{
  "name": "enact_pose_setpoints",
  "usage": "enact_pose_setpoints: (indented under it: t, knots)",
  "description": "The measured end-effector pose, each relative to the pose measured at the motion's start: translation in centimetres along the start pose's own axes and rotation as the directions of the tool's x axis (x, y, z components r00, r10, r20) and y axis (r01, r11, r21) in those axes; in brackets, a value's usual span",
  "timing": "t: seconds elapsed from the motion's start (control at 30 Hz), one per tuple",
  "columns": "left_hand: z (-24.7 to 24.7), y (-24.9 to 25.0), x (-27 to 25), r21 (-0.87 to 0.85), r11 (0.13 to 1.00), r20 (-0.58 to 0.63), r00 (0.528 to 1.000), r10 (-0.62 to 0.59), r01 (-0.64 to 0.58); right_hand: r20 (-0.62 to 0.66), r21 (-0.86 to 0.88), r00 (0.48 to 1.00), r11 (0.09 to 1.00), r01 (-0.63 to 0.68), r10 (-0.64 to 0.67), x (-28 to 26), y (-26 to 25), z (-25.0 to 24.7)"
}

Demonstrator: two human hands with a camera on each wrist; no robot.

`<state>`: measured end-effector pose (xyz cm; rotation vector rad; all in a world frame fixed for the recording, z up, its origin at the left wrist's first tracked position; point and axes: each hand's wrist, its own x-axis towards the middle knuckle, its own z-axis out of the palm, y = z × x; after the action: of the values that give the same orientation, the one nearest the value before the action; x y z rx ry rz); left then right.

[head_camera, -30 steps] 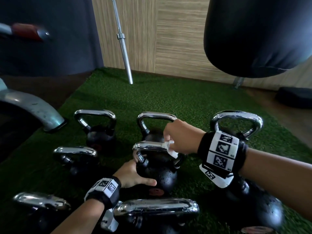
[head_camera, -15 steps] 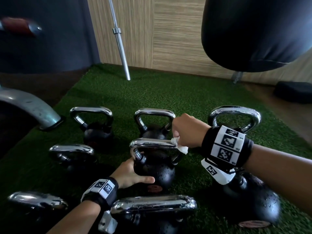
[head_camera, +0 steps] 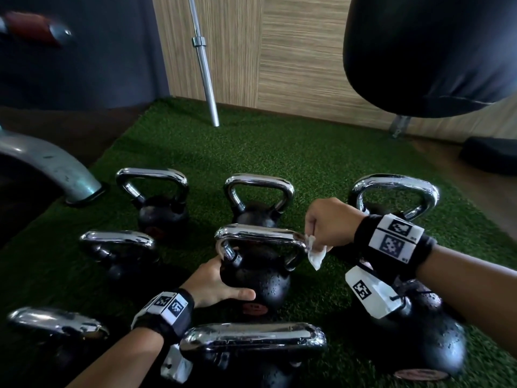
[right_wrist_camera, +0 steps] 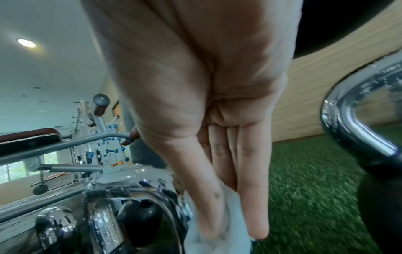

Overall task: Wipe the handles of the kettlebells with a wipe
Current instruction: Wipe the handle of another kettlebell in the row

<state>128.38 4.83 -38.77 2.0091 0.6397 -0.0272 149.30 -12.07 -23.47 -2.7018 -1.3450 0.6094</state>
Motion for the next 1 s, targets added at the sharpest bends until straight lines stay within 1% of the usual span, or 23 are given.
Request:
enact_pose_setpoints:
  t: [0.07,0.17,0.23,0.33,0.43,0.5,0.53,0.57,0.6,0.67,0.7,0.73,0.77,0.8,0.87,0.9,0.93,0.97,1.0]
  knots:
    - [0.0,0.1,0.0,-0.008,1.0,0.005,1.0,-0.016,0.016,0.07,0.095,0.997,0.994,-0.047,0.04,0.4,0.3,0.7]
    - [0.0,-0.2,0.0,-0.022,0.999,0.004,1.0,-0.029,0.029,0.187,0.162,0.98,0.981,-0.104,0.073,1.1,0.4,2.6]
    - [0.0,-0.5,0.1,-0.019,0.999,-0.003,0.999,-0.041,0.041,0.223,0.218,0.971,0.967,-0.131,0.081,1.3,0.2,4.0]
    - [0.0,-0.5,0.2,0.004,0.999,-0.013,0.999,-0.052,0.052,0.205,0.268,0.975,0.953,-0.145,0.09,1.7,0.6,5.3]
    - [-0.3,-0.1,0.0,0.076,0.993,-0.007,0.996,-0.085,0.085,0.222,0.213,0.973,0.97,-0.118,0.069,1.7,0.9,4.5]
    - [-1.0,0.0,-0.1,0.18,0.979,0.027,0.995,-0.098,0.092,0.293,0.1,0.954,0.99,-0.095,0.062,1.6,0.6,2.8]
    - [-1.6,-0.1,-0.1,0.253,0.963,0.051,0.993,-0.106,0.09,0.303,0.04,0.951,0.996,-0.083,0.067,1.6,0.4,1.8]
    - [-2.4,-0.2,-0.1,0.309,0.947,0.056,0.992,-0.112,0.09,0.274,-0.006,0.959,0.997,-0.074,0.072,1.6,0.3,0.7]
    - [-3.4,-0.2,0.1,0.326,0.942,0.026,0.995,-0.096,0.082,0.209,-0.031,0.975,0.997,-0.071,0.076,1.6,0.2,-0.5]
    - [-5.7,0.4,0.0,0.273,0.961,-0.085,0.996,-0.01,0.033,0.061,-0.018,0.997,0.999,-0.051,0.052,1.3,-0.1,-2.9]
    - [-6.9,1.3,-0.2,0.254,0.967,-0.179,0.983,0.043,0.004,0.002,0.014,1.0,1.0,-0.027,0.027,1.0,-0.3,-3.8]
    - [-8.0,2.5,-0.5,0.234,0.971,-0.275,0.954,0.117,-0.051,-0.05,0.058,0.999,0.998,0.006,-0.004,0.7,-0.6,-4.6]
    - [-9.1,3.8,-0.8,0.22,0.968,-0.341,0.921,0.19,-0.118,-0.113,0.094,0.993,0.994,0.053,-0.042,0.5,-1.0,-5.0]
    - [-10.0,5.3,-1.3,0.218,0.955,-0.366,0.891,0.27,-0.2,-0.193,0.105,0.977,0.988,0.113,-0.091,0.1,-1.5,-5.2]
    - [-10.9,8.3,-2.3,0.234,0.916,-0.37,0.841,0.394,-0.325,-0.352,0.084,0.916,0.968,0.237,-0.194,-0.7,-2.7,-4.8]
    - [-11.0,9.4,-2.5,0.186,0.91,-0.359,0.836,0.415,-0.371,-0.4,0.096,0.886,0.951,0.294,-0.234,-1.1,-3.5,-4.5]
    - [-11.0,10.5,-2.7,0.073,0.911,-0.336,0.85,0.406,-0.406,-0.43,0.127,0.863,0.928,0.349,-0.266,-1.5,-4.2,-4.0]
    - [-10.8,11.3,-2.7,-0.072,0.909,-0.305,0.876,0.373,-0.412,-0.459,0.162,0.839,0.902,0.401,-0.291,-1.8,-4.8,-3.6]
    - [-10.6,12.1,-2.9,-0.204,0.899,-0.258,0.907,0.332,-0.387,-0.494,0.186,0.813,0.875,0.447,-0.31,-2.0,-5.3,-3.2]
